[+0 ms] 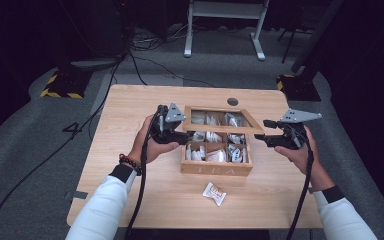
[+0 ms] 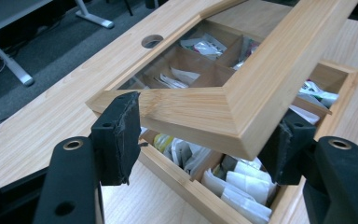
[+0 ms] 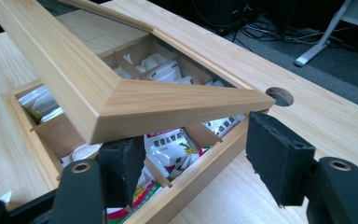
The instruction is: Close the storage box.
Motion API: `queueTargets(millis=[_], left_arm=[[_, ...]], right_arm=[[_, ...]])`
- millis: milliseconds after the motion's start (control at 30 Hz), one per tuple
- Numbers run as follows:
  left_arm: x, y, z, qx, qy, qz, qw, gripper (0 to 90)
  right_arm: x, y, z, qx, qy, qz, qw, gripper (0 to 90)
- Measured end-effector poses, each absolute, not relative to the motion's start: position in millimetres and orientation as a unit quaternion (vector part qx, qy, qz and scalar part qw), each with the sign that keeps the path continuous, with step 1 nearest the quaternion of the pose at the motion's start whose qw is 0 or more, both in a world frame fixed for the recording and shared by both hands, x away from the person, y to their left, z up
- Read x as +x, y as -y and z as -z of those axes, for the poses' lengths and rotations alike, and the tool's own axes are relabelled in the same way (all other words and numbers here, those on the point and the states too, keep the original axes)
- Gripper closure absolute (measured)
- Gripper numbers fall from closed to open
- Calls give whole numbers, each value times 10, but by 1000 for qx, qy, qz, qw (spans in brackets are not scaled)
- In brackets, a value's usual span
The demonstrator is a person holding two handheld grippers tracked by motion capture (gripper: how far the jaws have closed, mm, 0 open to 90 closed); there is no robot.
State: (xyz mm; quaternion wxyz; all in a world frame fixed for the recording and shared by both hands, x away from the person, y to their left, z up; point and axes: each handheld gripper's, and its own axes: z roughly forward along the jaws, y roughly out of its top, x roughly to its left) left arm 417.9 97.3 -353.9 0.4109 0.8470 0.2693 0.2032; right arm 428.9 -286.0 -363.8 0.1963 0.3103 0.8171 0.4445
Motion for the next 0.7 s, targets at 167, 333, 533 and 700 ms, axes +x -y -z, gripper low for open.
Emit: queueTargets(millis=[167,333,533,700], left_arm=[[4130,-970,3562,849,-263,-200,411,363],[4083,-977,3599,853,-260,-197,408,360],[4047,-988,3673,854,-262,-188,409,351],[4018,-991,3747,857,-261,-183,404,339]], right_arm=[[4228,2863,3671,304,-818,-449,191,386],[4182,2861,3719,300,-821,-448,187,385],[4141,2861,3792,296,-825,-447,179,386],[4094,2861,3846,290,-826,-455,164,360]])
